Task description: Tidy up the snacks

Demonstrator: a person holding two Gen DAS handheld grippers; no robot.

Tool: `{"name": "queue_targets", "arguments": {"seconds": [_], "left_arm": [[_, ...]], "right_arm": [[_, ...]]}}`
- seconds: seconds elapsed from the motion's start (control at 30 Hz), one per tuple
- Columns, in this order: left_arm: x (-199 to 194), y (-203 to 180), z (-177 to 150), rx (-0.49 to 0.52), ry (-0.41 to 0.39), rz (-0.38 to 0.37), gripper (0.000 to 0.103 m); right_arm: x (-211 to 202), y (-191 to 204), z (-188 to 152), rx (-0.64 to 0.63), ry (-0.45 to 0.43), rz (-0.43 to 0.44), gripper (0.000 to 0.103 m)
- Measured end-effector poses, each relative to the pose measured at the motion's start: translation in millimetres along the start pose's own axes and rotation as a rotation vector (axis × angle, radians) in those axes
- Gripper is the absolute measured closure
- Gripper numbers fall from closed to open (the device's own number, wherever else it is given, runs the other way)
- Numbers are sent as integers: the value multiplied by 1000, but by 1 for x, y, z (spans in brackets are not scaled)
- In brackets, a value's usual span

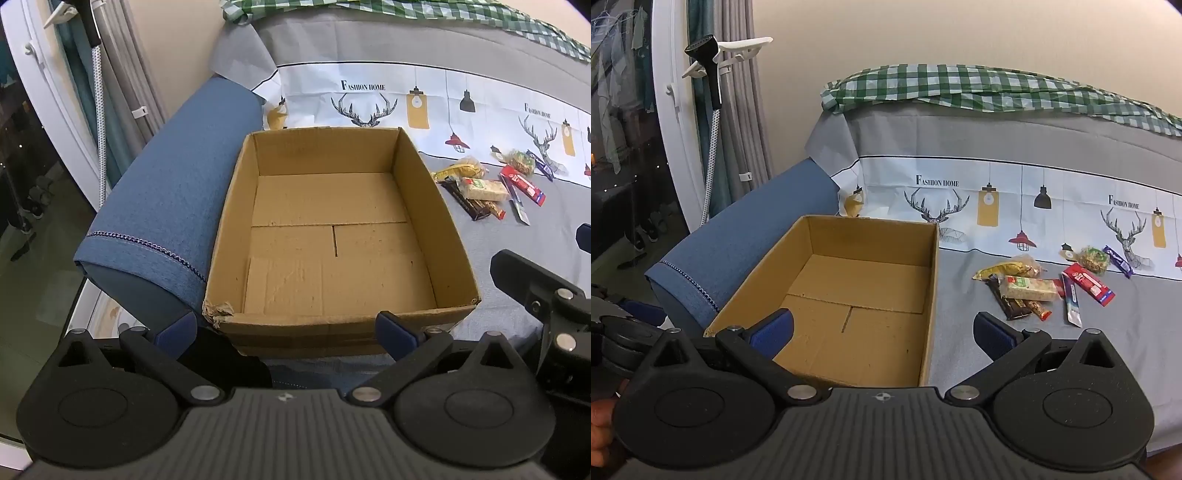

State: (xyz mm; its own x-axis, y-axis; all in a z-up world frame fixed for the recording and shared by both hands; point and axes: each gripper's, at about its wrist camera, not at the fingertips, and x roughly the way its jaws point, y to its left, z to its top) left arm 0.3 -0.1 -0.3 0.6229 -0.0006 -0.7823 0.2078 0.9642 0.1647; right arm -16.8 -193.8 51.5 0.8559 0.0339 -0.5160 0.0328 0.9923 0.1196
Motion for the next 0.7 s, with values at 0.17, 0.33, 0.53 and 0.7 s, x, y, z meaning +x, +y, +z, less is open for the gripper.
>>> {"name": "queue_targets", "arguments": {"seconds": [0.17,0.33,0.53,0.7], "left_arm": [[1,0,1,2,-1,-2,0],[4,0,2,0,1,-4,0],[1,-3,4,-4,-2,1,0],[1,-2,3,-3,-2,1,0]], "right_arm": [[0,0,-1,0,0,0,0],[4,-1,-1,0,9,0,0],[5,-1,-3,-1,12,0,0],[5,-1,-3,-1,13,0,0]]}}
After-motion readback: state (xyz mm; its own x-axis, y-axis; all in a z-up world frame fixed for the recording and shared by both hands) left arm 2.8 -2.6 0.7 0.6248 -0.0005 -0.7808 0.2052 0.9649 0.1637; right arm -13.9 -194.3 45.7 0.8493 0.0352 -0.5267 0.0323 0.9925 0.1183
